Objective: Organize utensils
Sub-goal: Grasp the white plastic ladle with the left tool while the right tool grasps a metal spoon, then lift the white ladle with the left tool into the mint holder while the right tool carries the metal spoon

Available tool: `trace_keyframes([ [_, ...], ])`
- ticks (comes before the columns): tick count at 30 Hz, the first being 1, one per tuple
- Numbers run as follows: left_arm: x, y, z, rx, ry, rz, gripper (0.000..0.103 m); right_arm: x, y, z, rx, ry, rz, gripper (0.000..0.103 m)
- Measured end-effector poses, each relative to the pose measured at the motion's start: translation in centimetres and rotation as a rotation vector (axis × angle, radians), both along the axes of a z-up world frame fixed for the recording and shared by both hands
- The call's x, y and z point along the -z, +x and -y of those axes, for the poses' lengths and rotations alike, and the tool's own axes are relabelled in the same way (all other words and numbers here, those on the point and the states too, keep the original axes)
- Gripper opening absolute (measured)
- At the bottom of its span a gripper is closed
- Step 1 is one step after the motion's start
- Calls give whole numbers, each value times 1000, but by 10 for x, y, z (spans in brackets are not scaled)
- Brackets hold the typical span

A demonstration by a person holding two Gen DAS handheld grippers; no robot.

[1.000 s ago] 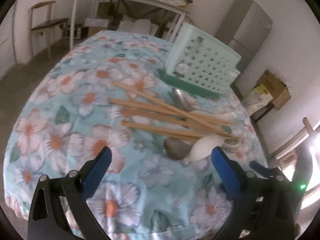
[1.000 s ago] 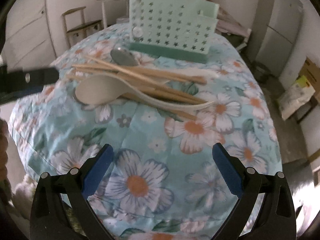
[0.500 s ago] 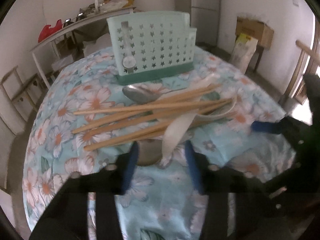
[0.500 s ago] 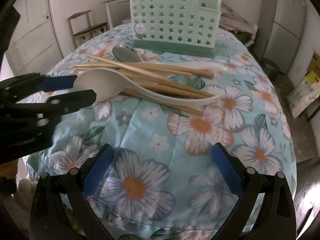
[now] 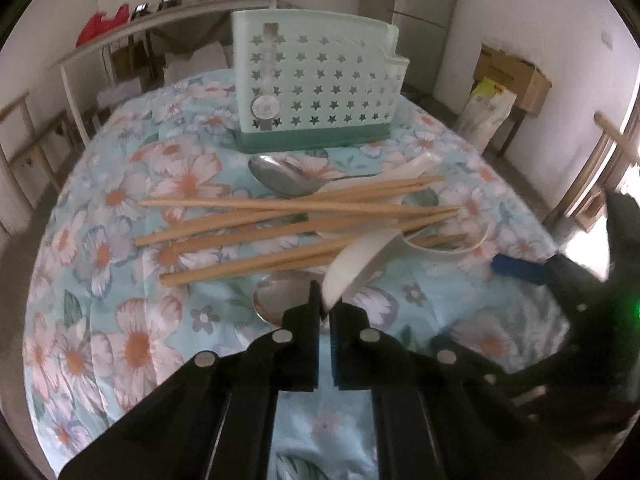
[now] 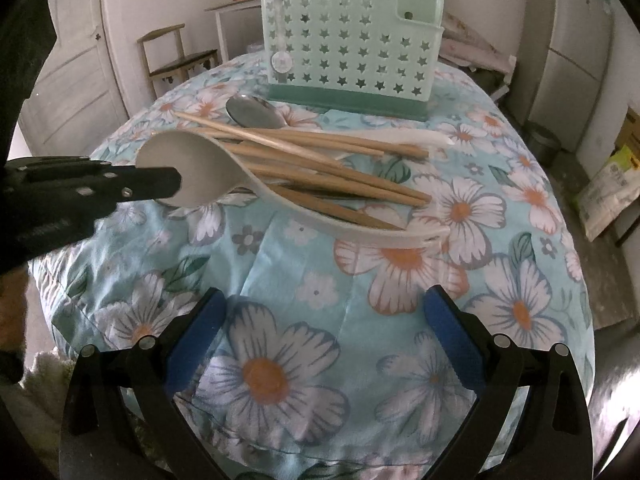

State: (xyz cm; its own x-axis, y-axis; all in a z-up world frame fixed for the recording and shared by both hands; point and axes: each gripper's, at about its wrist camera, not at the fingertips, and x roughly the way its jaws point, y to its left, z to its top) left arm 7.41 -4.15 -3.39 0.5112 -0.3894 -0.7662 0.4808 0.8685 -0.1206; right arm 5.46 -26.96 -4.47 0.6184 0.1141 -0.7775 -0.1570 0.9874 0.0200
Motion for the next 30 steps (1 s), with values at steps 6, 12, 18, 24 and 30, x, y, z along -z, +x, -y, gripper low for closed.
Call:
trace_keyframes([
  [6,-22,-3,-31,-54,-169,-80,3,-7,-8,-7,-18,-28,32,90],
  [12,-46,-5,-74,-177,-292,-79,3,-23,-24,-48,-176,-115,158,77],
  [18,-61,-4,-111,-278,-346,-26,3,-21,-12,-98,-297,-268,241,49],
  [24,-62,5,-134,-325,-360,-11,3,-2,9,-129,-347,-397,218,29],
  [30,-57,13,-145,-341,-354,-18,3,3,22,-141,-340,-465,230,22],
])
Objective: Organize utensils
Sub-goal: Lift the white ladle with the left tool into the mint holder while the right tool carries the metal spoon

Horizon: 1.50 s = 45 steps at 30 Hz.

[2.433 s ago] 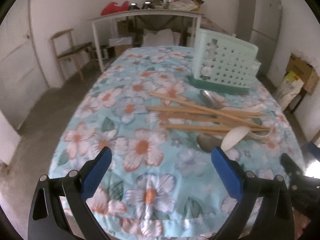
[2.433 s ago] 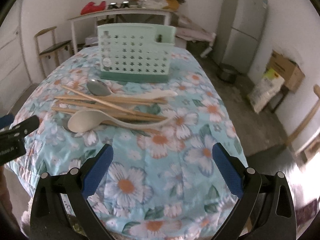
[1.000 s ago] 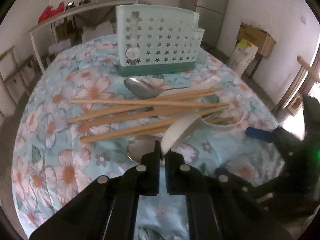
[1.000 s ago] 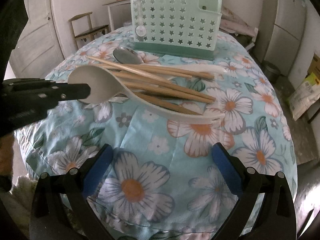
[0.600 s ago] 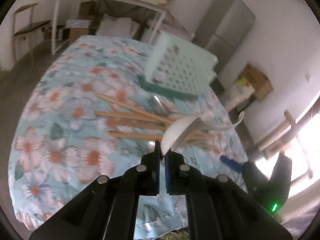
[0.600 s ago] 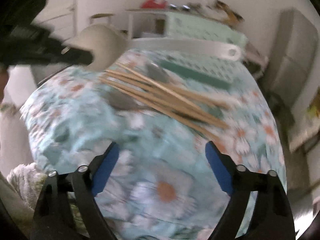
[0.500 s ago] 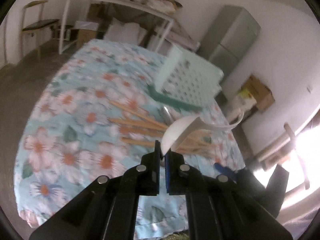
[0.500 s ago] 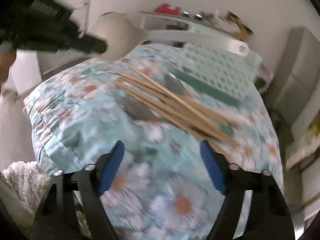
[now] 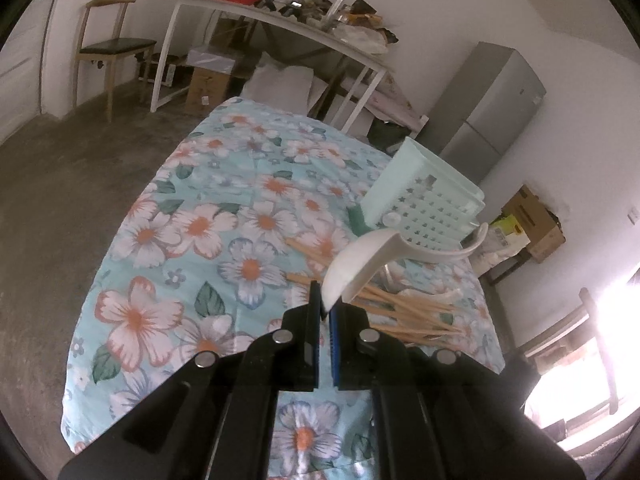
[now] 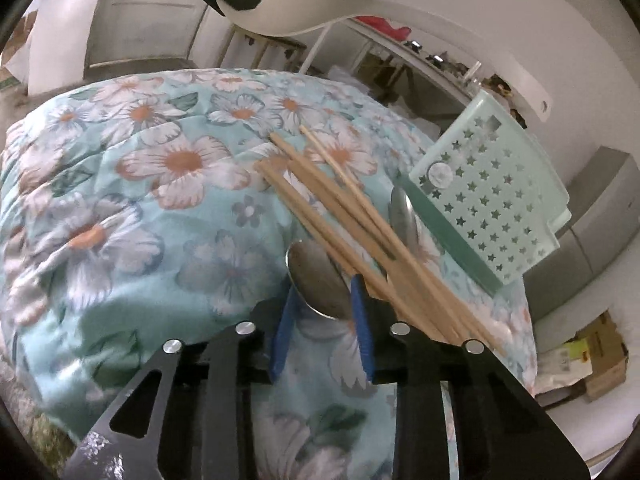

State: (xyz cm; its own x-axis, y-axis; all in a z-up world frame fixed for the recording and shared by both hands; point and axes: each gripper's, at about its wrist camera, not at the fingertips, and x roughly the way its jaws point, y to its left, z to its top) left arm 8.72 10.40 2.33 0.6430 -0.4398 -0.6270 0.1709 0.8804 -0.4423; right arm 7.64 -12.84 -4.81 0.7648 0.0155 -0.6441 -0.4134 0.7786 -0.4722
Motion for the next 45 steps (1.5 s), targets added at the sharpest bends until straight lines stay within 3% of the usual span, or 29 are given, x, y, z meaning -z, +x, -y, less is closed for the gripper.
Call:
trace_keyframes([
  [6,-3,3,-6,-13,14,13,3,2,6,-9,0,-20,-6,10],
  [13,-15,2,-3,-22,43,50,3,-22,-9,-1,-47,62,-30,7],
  [23,-48,2,16,-9,79,153,3,-106,-24,50,-57,464,-40,1],
  [29,-73,7,36,9,165,251,3,-131,-16,95,8,672,-46,1],
  [36,-103,22,70,32,394,406,3,-144,-6,131,57,787,-21,1],
  [41,-115,42,98,51,619,476,3,-141,1,141,65,813,-28,1],
  [45,-116,60,126,128,872,529,3,-139,6,148,67,829,-33,1],
])
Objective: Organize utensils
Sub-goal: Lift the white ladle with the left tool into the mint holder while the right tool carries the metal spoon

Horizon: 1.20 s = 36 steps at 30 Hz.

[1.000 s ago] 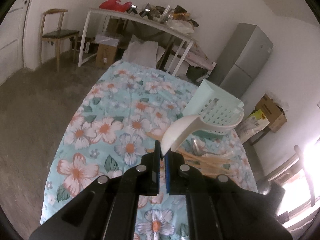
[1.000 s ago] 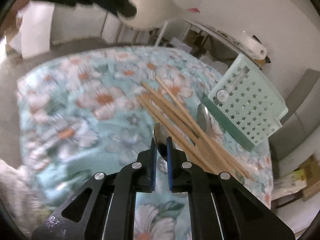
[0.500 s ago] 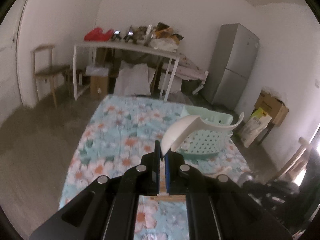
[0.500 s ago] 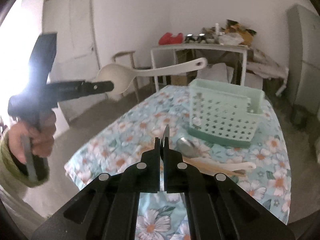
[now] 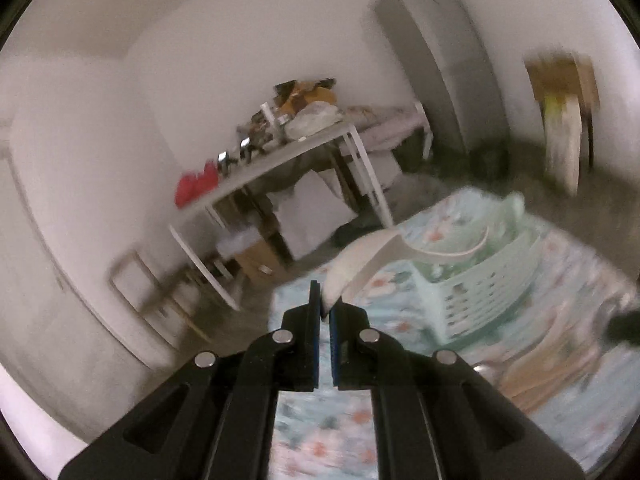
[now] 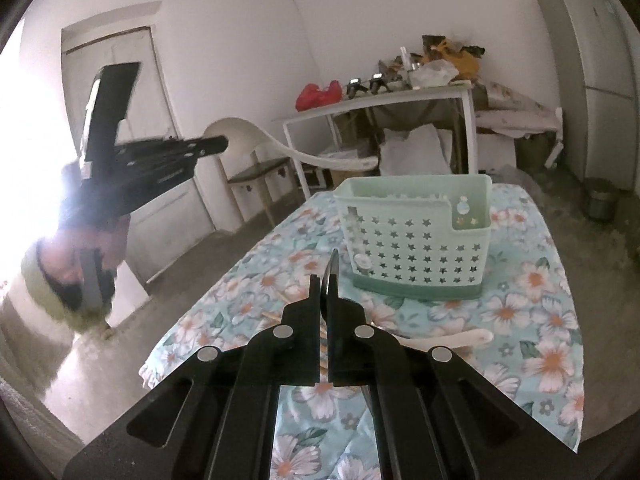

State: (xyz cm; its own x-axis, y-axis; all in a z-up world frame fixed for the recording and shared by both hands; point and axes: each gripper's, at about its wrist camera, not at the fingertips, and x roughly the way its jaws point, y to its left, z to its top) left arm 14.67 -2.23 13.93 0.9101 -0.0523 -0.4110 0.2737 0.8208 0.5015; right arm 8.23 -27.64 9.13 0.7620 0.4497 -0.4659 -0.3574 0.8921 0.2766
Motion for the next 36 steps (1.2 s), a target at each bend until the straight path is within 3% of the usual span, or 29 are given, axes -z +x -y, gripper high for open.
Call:
trace_keyframes([
  [4,8,22,23,26,238,10,3,4,4,4,4,9,-4,1],
  [7,15,39,38,38,361,1,4,6,7,6,9,10,-9,1],
  [11,22,66,51,47,370,-80,7,9,11,8,14,12,-18,1],
  [15,22,93,58,60,249,-184,12,9,13,11,27,10,-25,1],
  [17,21,105,59,58,151,-232,25,9,14,14,37,7,-29,1],
  [23,14,126,47,82,-151,-331,46,7,19,20,56,5,-38,1],
  [26,9,126,33,99,-307,-343,56,1,19,26,58,22,-36,1],
  [30,4,122,-1,87,-515,-344,59,-17,23,44,50,101,-28,1],
  [33,7,114,-24,57,-623,-346,63,-36,27,57,46,154,1,1],
  [36,15,99,-44,31,-682,-339,67,-63,33,70,44,194,58,1],
])
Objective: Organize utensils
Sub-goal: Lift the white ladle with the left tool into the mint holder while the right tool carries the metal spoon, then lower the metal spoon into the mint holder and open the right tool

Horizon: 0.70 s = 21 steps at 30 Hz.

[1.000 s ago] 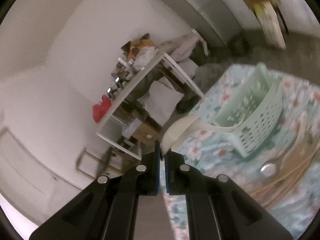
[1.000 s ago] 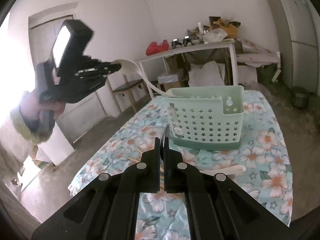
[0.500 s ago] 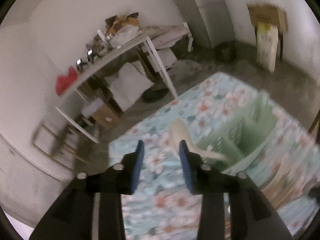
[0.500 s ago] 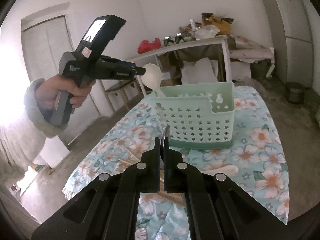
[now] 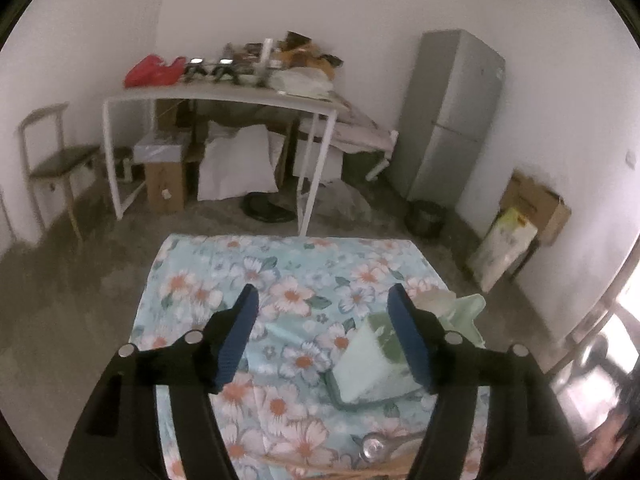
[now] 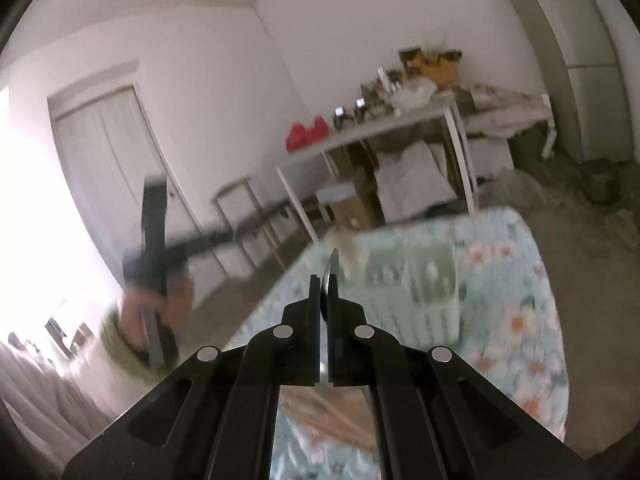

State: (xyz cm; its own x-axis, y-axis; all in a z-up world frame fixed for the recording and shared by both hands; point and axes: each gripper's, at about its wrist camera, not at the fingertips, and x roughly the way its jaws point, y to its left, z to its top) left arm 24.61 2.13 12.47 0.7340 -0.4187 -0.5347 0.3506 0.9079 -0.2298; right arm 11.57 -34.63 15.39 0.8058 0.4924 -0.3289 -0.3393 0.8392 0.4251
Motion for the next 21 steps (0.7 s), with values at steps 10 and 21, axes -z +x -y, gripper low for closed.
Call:
trace_keyframes([
  [10,60,-54,-32,-52,-35,-120,78,-51,42,17,41,23,164,1],
  [21,107,-99,-17,-74,82,-139,84,15,116,17,56,7,63,1],
])
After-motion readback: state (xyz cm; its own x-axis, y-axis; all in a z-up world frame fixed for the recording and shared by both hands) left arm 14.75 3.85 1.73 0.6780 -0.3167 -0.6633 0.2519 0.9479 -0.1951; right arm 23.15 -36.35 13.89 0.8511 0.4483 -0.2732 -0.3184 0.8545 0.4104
